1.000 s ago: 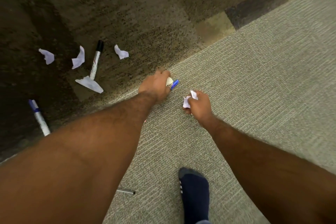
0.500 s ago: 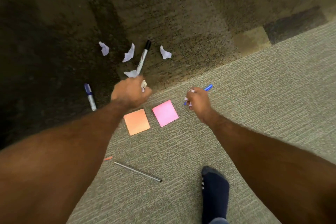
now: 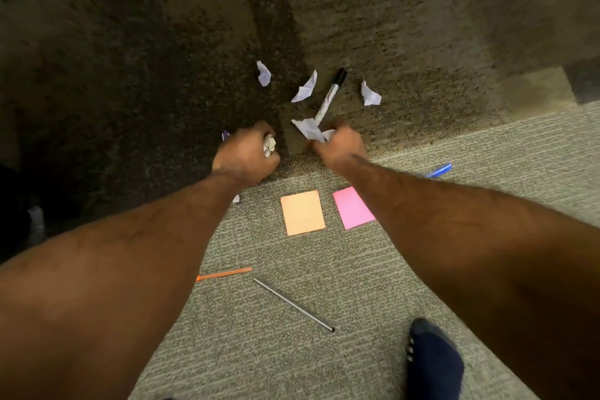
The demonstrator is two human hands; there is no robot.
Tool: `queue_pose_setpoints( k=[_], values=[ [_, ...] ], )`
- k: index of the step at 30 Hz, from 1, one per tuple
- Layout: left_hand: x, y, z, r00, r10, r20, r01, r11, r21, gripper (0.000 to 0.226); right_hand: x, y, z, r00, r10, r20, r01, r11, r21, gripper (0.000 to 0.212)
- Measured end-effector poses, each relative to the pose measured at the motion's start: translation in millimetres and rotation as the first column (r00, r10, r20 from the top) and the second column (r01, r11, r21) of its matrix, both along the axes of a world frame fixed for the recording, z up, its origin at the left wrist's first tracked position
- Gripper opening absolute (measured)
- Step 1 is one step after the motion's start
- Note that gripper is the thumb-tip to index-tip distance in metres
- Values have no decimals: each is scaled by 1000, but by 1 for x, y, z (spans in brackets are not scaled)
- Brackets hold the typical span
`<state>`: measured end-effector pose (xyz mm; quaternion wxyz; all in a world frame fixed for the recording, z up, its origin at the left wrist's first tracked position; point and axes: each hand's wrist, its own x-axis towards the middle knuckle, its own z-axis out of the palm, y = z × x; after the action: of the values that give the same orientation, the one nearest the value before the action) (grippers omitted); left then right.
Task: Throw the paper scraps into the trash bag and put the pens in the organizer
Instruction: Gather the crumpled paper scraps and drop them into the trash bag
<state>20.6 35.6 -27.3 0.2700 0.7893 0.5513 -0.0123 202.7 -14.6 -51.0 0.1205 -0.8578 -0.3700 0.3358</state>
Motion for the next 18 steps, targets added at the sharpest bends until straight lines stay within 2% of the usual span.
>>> queue_pose_setpoints(
  k=[3, 7, 9, 10, 12, 14, 16, 18],
  values=[
    [-1, -4, -4, 997, 53, 50, -52, 998, -21, 36, -4, 3, -4, 1000, 4, 9, -4, 1000, -3, 52],
    [-1, -8, -6, 969, 192, 158, -164, 971, -174, 40, -3, 6, -2, 998, -55, -18, 55, 999, 2, 43],
    [4, -10, -4, 931, 289, 221, -228, 936, -267, 34, 0, 4, 1, 988, -121, -93, 123, 992, 17, 43],
    [7, -11, -1, 898, 352, 265, -266, 912, -312, 30, 1, 2, 5, 969, -173, -176, 181, 983, 34, 41],
    [15, -12, 8, 789, 504, 351, -343, 836, -429, 25, 1, -5, 19, 867, -254, -429, 306, 950, 55, 25],
    [25, -15, 22, 630, 673, 388, -389, 706, -592, 19, -1, -12, 38, 690, -321, -649, 436, 900, 18, 5],
    [34, -20, 36, 473, 794, 383, -384, 577, -721, 17, -4, -18, 56, 516, -362, -776, 530, 847, -43, 20],
    [40, -26, 53, 330, 861, 386, -322, 487, -812, 26, -10, -23, 74, 429, -334, -840, 562, 826, -42, 34]
  ],
)
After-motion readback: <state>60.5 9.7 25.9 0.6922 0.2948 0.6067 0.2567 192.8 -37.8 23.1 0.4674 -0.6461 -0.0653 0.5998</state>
